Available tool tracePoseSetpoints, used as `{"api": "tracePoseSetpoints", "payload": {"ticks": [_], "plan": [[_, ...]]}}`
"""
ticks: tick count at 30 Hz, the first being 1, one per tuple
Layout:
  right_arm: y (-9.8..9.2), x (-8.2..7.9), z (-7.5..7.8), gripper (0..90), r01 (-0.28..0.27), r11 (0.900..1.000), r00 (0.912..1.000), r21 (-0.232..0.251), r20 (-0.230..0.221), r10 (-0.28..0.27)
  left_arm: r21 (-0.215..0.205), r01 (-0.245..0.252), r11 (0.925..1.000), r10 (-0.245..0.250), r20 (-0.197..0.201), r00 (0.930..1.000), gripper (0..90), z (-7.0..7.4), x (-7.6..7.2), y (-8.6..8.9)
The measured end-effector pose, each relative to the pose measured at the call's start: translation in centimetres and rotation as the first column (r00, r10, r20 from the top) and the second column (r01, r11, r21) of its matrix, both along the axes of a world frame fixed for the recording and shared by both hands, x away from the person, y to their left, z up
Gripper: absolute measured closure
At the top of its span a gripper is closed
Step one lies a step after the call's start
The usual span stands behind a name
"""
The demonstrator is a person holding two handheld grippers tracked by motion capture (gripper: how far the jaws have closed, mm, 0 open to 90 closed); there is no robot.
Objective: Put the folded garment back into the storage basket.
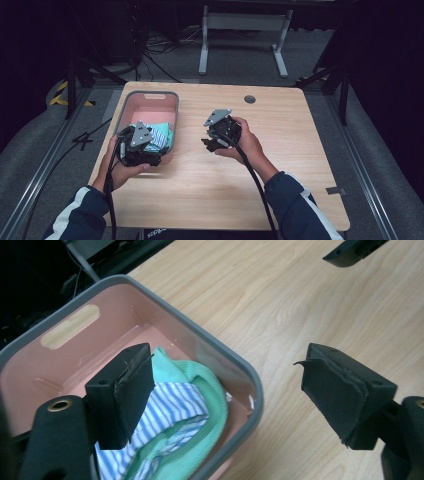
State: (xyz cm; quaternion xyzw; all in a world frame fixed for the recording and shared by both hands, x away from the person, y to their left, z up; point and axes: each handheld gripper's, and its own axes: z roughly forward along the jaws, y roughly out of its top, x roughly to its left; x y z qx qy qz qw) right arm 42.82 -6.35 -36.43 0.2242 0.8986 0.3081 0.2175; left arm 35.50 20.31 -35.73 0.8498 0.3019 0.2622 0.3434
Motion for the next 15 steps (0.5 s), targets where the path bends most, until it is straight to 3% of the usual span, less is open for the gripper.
{"api": "tracePoseSetpoints", "payload": {"ticks": [15], "plan": [[-3.7,-1.9,-1.3,25.7,0.023,1.000,0.9994,-0.016,0.027,-0.023,0.053,0.084,0.9951,-0.084,-0.007,0.9965,21.5,-1.8,-1.3,-2.2]]}}
